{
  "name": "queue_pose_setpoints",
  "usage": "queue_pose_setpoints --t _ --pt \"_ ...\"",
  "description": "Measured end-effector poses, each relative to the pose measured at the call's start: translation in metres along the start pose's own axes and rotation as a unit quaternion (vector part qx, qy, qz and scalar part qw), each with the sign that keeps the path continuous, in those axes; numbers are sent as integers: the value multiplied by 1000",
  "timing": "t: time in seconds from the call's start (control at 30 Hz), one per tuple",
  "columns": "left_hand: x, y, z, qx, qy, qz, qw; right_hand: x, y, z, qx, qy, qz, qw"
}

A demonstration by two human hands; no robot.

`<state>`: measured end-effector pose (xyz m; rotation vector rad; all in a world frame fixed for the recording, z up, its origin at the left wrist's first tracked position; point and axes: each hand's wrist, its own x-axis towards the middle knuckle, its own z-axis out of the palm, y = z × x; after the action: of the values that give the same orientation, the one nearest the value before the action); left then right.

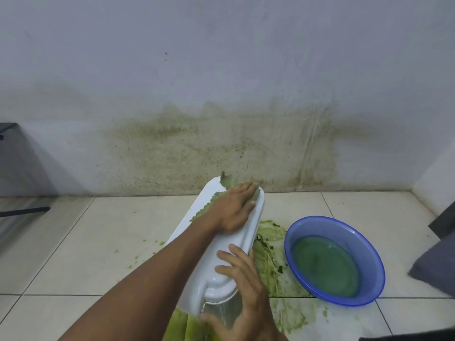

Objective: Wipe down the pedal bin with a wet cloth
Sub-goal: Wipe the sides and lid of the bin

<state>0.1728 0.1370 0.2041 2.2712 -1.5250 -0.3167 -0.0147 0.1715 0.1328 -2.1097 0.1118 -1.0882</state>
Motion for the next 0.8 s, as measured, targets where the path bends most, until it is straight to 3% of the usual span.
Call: queue_pose_setpoints --t 0.07,0.17,0.2,0.3,0.37,0.43,0.5,0.63,0.8 --pt "-22 -7 -6 -9 -10 36 999 23 4 -20 46 57 12 997" --pt "-70 -10 -9 3 -11 41 999 89 35 -41 -10 132 76 988" --pt "-87 -7 -9 10 -2 29 1000 115 49 -44 -36 97 114 988" --pt "-126 0 -4 48 51 -66 995 175 89 -40 -79 -128 209 966" --pt "-132 5 0 63 85 -138 985 196 109 -36 -115 -249 220 936" --pt "-120 7 5 80 101 -171 977 199 121 -31 -129 -320 215 914" --pt "-90 3 7 82 96 -167 978 190 127 -27 -141 -345 215 903" --pt "-45 4 9 63 48 -93 992 176 127 -32 -171 -309 215 910" --pt "-118 39 11 63 20 4 998 166 124 -48 -194 -292 230 908"
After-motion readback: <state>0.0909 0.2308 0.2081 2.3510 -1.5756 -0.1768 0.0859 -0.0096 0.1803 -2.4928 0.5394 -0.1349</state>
